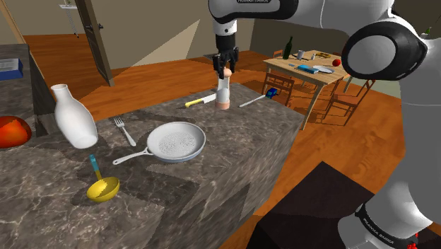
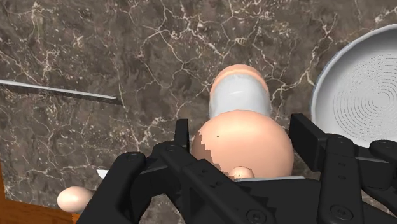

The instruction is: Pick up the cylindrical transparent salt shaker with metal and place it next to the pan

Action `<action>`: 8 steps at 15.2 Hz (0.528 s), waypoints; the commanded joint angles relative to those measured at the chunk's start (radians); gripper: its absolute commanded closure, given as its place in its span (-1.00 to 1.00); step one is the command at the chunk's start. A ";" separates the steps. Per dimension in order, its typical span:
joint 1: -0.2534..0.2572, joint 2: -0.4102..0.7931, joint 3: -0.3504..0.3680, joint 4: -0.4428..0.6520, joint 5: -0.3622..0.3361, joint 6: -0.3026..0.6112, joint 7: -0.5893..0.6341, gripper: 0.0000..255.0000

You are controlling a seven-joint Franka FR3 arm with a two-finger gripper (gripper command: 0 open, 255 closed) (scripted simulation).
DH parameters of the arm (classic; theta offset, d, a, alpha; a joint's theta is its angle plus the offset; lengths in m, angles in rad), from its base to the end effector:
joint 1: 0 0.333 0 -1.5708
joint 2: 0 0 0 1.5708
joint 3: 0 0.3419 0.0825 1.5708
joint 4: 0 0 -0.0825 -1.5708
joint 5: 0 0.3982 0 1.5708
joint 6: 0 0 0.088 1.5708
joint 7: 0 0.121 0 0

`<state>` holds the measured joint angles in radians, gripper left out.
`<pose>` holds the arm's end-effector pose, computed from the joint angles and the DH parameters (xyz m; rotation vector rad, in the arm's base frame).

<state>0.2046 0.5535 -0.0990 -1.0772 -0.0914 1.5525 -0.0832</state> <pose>0.7252 0.0859 0.5139 2.9794 0.3039 -0.1101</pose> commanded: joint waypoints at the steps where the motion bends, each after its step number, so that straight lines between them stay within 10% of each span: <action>1: 0.025 0.056 0.009 0.100 0.002 -0.049 0.032 1.00; 5: 0.070 0.229 0.023 0.397 0.008 -0.180 0.086 1.00; 8: 0.073 0.180 0.023 0.270 0.006 -0.103 0.094 1.00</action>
<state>0.2764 0.7383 -0.0759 -0.7868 -0.0848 1.4332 0.0074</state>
